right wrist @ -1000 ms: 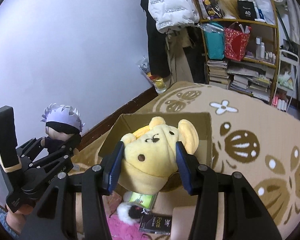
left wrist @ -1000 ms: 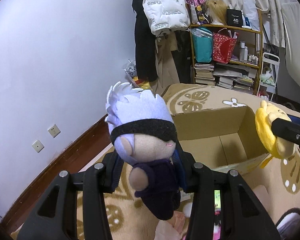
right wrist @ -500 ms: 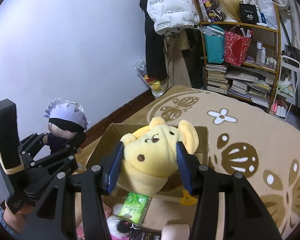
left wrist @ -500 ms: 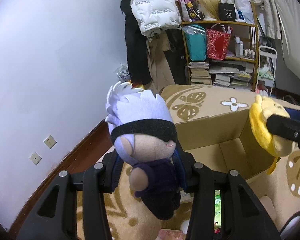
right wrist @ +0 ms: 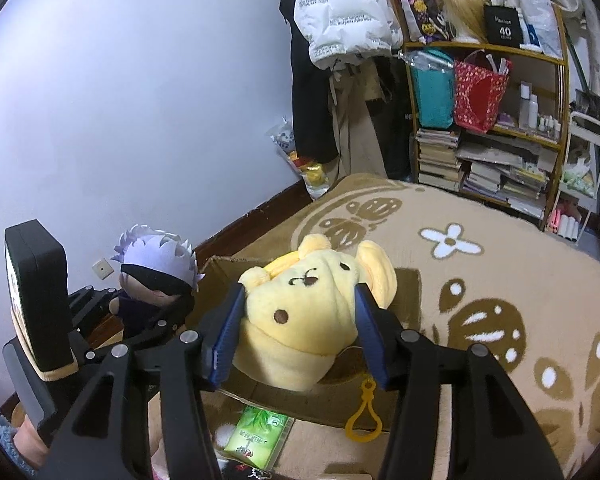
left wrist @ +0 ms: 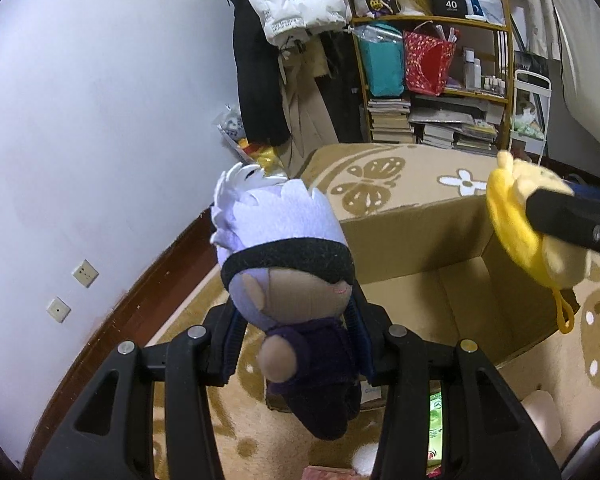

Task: Organize soft objects
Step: 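Lift the yellow bear and white-haired doll and carry both over the box, then lower the doll and bear into the box and open both tools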

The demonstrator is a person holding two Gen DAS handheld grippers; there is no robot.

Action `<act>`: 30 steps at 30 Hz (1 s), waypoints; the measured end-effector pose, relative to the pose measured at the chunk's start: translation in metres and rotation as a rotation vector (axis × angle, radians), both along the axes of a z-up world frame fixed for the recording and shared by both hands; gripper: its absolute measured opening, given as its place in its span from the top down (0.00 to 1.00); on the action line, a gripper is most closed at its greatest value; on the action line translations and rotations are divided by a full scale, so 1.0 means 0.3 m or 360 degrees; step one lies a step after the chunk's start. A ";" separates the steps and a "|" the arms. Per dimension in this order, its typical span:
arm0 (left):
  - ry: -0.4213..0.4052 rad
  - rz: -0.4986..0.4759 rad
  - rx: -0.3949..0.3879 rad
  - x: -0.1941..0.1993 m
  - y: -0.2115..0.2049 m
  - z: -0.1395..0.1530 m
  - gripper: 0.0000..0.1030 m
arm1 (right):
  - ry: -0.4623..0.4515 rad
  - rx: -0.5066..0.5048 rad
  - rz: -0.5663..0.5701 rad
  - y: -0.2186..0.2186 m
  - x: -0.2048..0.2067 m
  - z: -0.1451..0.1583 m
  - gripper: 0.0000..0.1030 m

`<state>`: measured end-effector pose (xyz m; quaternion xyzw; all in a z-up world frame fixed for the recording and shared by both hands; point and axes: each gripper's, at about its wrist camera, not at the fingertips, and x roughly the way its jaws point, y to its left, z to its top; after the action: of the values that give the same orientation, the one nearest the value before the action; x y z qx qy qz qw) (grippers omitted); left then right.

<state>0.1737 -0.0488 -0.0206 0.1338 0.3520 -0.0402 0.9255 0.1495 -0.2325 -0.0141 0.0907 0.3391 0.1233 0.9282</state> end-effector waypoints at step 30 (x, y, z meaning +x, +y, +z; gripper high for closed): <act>0.0091 -0.0065 0.0135 0.033 -0.041 -0.111 0.46 | 0.0334 0.0121 -0.0072 -0.037 0.081 -0.235 0.36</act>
<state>0.1836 -0.0612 -0.0541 0.1788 0.3769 -0.0479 0.9076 0.1738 -0.2436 -0.0846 0.1458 0.4272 0.1048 0.8861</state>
